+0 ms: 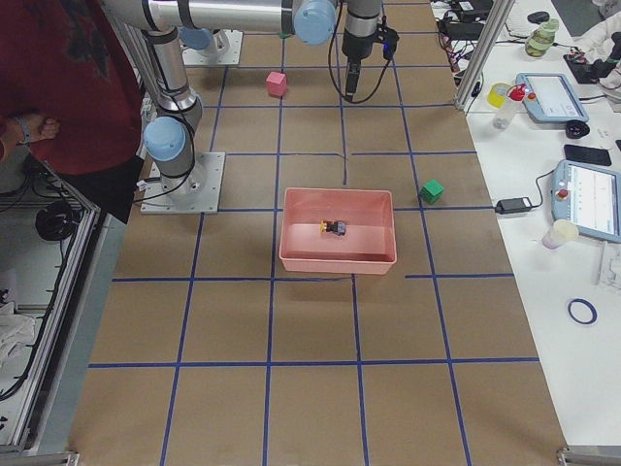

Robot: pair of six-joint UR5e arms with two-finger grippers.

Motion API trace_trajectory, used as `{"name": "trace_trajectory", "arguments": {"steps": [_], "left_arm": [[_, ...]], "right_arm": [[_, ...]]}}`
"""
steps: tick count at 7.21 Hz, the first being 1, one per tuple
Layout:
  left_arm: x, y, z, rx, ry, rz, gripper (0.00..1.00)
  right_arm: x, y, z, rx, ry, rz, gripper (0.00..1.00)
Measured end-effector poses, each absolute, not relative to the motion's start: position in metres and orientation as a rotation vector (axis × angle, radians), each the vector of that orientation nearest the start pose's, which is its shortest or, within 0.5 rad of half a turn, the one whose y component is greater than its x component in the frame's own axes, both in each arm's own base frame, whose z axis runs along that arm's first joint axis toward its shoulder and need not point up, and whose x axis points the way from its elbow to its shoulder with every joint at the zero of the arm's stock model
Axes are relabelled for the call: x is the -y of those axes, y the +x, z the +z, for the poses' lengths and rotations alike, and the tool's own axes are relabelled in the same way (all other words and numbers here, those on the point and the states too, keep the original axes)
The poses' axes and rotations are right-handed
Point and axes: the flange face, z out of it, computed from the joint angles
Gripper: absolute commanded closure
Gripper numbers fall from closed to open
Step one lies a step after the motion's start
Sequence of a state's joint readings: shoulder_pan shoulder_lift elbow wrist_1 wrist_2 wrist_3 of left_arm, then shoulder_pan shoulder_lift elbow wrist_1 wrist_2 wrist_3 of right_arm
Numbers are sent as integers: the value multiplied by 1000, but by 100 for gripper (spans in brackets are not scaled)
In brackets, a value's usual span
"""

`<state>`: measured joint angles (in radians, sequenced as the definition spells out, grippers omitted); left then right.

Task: Align button upright
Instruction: 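Move the right gripper over the pink bin toward the push-button switch, then lower the right gripper into the bin and grasp the black switch body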

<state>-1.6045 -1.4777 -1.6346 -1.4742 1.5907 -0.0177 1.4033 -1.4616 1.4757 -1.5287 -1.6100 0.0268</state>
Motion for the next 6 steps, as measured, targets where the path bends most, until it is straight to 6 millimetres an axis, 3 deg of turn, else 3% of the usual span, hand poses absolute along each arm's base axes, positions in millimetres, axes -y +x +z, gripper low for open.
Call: {"name": "trace_trajectory", "arguments": {"steps": [2, 4, 6], "left_arm": [[459, -147, 511, -3119, 22, -197, 0], [459, -147, 511, -3119, 23, -197, 0], [459, -147, 511, -3119, 23, -197, 0]], "right_arm": [[549, -38, 443, -3164, 383, 62, 0], [547, -97, 410, -3204, 259, -31, 0], [541, -143, 361, -3196, 272, -21, 0]]}}
